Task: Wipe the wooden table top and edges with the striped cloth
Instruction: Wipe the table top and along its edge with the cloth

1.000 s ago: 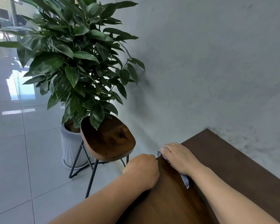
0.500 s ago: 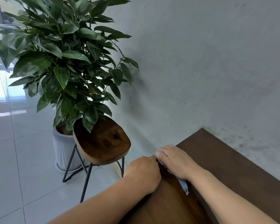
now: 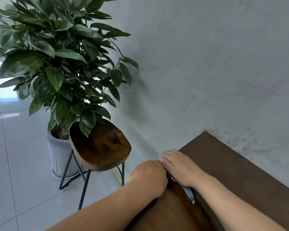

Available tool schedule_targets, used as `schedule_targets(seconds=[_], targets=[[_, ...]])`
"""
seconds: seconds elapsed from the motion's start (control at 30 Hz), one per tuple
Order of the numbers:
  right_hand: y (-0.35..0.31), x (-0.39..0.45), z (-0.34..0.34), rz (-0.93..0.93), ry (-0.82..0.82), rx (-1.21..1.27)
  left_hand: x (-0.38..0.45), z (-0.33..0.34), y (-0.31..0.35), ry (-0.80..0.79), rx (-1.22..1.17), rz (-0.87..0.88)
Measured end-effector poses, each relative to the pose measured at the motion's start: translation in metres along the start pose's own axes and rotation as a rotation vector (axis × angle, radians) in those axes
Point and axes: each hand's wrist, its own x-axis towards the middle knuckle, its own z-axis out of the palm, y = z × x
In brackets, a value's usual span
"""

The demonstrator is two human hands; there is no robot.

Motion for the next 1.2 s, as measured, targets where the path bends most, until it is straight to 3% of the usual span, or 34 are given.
schedule_targets(seconds=[0.3,0.7,0.93,1.2], targets=[[0.034,0.014,-0.011,0.151,0.026,-0.008,0.005,0.011,-0.004,0.008,-0.095,-0.088],[0.03,0.011,-0.001,0.037,-0.001,0.011,0.019,0.007,0.006,0.016,0.0,0.015],[0.064,0.023,-0.014,0.181,0.027,-0.005,0.022,0.014,0.004,0.02,-0.038,-0.048],[0.049,0.017,-0.001,0.04,0.034,-0.004,0.034,-0.001,0.018,-0.029,-0.014,0.001]])
